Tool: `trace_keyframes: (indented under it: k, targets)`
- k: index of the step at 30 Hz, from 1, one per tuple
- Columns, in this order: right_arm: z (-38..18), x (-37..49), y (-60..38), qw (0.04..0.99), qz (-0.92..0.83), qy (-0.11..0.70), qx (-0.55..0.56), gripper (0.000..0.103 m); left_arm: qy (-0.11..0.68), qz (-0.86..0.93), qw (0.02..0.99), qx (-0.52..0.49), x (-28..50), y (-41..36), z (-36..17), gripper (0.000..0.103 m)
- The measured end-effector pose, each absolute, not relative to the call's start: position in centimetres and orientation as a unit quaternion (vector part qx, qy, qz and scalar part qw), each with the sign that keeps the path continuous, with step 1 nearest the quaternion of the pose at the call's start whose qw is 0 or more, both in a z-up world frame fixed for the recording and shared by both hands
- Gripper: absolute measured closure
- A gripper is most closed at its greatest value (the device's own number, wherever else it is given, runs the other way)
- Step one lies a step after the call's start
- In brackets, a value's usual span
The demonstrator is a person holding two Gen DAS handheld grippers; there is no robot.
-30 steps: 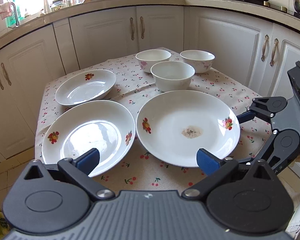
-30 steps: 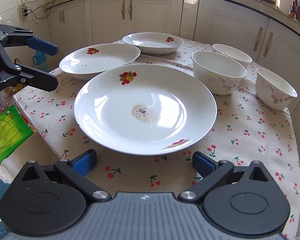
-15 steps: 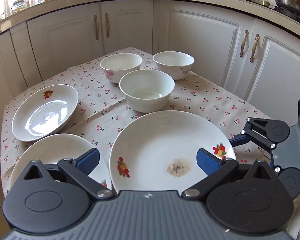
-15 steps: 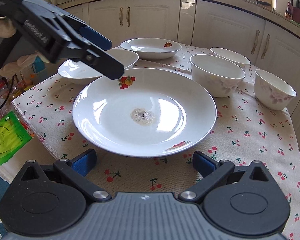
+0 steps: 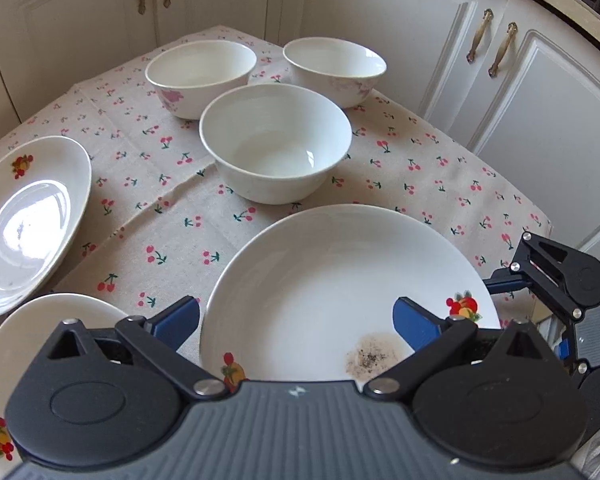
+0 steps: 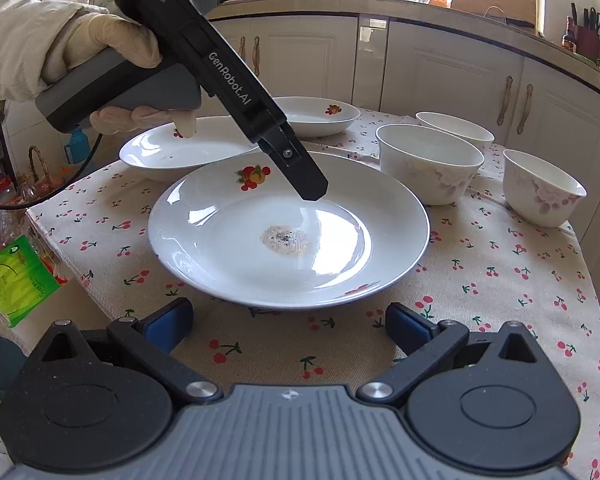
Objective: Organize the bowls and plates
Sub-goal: 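Close the left gripper on the rim of the stained white plate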
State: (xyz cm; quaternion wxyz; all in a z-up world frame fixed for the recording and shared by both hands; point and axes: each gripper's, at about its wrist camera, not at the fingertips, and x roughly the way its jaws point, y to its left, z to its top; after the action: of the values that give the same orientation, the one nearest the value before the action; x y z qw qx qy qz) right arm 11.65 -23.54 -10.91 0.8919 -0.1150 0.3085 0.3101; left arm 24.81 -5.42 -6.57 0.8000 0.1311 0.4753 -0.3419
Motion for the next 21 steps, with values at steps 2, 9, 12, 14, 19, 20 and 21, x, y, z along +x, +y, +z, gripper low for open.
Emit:
trace_keyframes:
  k: [2, 9, 12, 14, 19, 20, 21]
  targets:
    - [-10.98, 11.56, -23.62, 0.893, 0.311, 0.305, -0.114, 0.0, 0.489, -0.342, 0.791, 0.135, 25.23, -5.68, -6.87, 0.001]
    - [-10.89, 11.67, -23.65, 0.892, 0.312, 0.307, -0.114, 0.0, 0.51, -0.352, 0.77, 0.153, 25.52, -6.33, -7.17, 0.003]
    - [-10.77, 11.87, -23.88, 0.892, 0.308, 0.311, -0.115, 0.0, 0.518, -0.356, 0.765, 0.141, 25.63, -6.23, -7.12, 0.003]
    - [-10.71, 12.0, -24.19, 0.891, 0.307, 0.313, -0.116, 0.0, 0.522, -0.358, 0.763, 0.133, 25.61, -6.27, -7.06, 0.003]
    - [-10.64, 11.98, -24.56, 0.888, 0.31, 0.317, -0.121, 0.0, 0.527, -0.372, 0.754, 0.125, 25.61, -6.36, -7.03, 0.003]
    - [-10.62, 11.94, -24.52, 0.888, 0.311, 0.316, -0.123, 0.0, 0.528, -0.373, 0.753, 0.123, 25.69, -6.32, -7.03, 0.003]
    - [-10.61, 11.92, -24.44, 0.888, 0.311, 0.315, -0.125, 0.0, 0.53, -0.374, 0.752, 0.119, 25.79, -6.24, -7.04, 0.003]
